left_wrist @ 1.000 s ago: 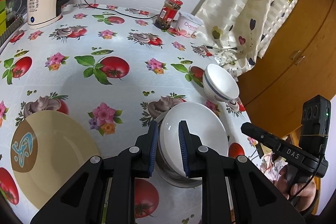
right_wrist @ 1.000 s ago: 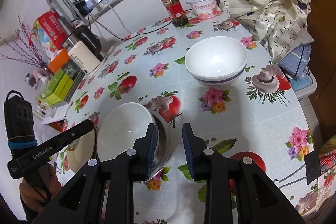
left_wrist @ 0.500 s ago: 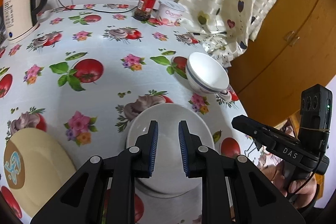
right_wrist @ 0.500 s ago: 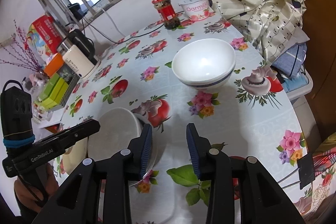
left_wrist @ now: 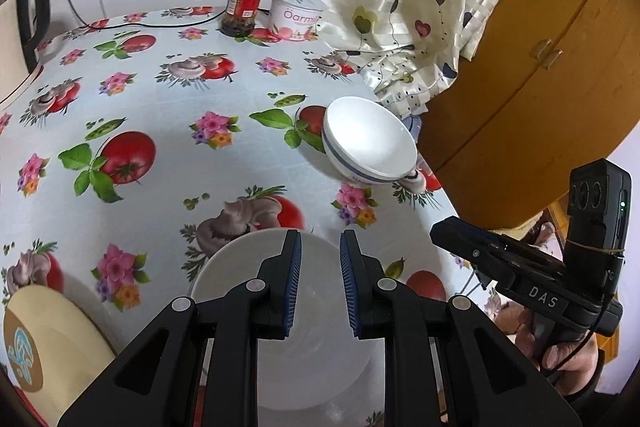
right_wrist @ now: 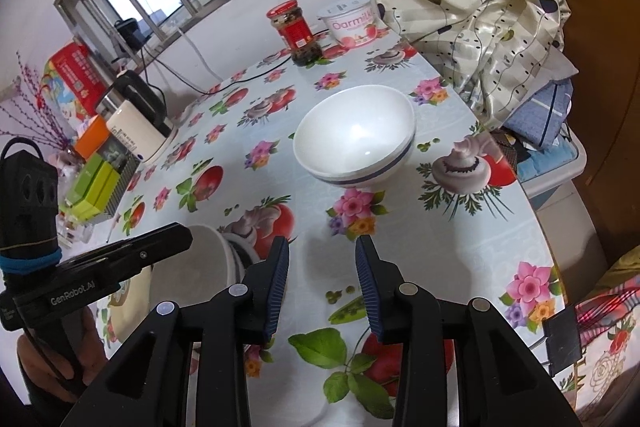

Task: Organize plates and bowls
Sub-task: 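Move the left gripper toward the other blue-rimmed white bowl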

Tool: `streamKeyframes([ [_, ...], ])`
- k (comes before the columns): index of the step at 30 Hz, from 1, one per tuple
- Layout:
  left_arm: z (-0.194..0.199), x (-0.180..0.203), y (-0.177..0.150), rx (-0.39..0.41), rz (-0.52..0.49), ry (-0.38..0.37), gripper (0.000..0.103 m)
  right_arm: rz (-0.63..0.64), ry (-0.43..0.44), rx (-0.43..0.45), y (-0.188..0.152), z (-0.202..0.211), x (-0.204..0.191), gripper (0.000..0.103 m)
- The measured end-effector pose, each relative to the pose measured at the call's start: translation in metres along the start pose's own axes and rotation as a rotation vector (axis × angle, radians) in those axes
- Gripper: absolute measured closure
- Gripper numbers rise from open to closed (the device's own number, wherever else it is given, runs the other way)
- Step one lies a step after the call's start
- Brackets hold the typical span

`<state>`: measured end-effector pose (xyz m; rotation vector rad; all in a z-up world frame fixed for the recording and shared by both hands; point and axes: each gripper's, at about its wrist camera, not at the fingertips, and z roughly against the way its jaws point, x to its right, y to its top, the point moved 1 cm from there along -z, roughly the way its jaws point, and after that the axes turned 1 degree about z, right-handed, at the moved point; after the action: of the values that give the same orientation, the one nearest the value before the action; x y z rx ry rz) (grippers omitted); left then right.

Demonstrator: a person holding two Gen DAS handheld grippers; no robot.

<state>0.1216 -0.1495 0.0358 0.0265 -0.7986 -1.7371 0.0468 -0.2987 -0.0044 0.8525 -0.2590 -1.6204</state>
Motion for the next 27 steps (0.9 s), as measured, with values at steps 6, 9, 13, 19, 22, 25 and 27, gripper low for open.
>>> streamKeyframes([
  [6,-0.009,0.008,0.012,-0.022,-0.013,-0.013,0.082,-0.016,-0.016,0.009,0.006,0.001,0.011,0.069],
  [9,-0.014,0.009,0.016,-0.040,-0.012,-0.023,0.082,-0.026,-0.022,0.013,0.010,0.000,0.016,0.068],
  [13,-0.022,0.009,0.023,-0.068,-0.014,-0.026,0.082,-0.038,-0.027,0.020,0.016,-0.001,0.023,0.068],
  [19,-0.033,0.009,0.034,-0.088,-0.003,-0.028,0.082,-0.057,-0.029,0.029,0.023,-0.004,0.031,0.068],
  [22,-0.038,0.011,0.039,-0.095,0.002,-0.033,0.082,-0.062,-0.028,0.039,0.027,-0.004,0.034,0.068],
  [25,-0.043,0.012,0.045,-0.100,0.004,-0.036,0.082,-0.071,-0.027,0.045,0.031,-0.007,0.037,0.068],
  [27,-0.048,0.013,0.049,-0.100,0.007,-0.032,0.082,-0.075,-0.030,0.048,0.032,-0.009,0.038,0.068],
])
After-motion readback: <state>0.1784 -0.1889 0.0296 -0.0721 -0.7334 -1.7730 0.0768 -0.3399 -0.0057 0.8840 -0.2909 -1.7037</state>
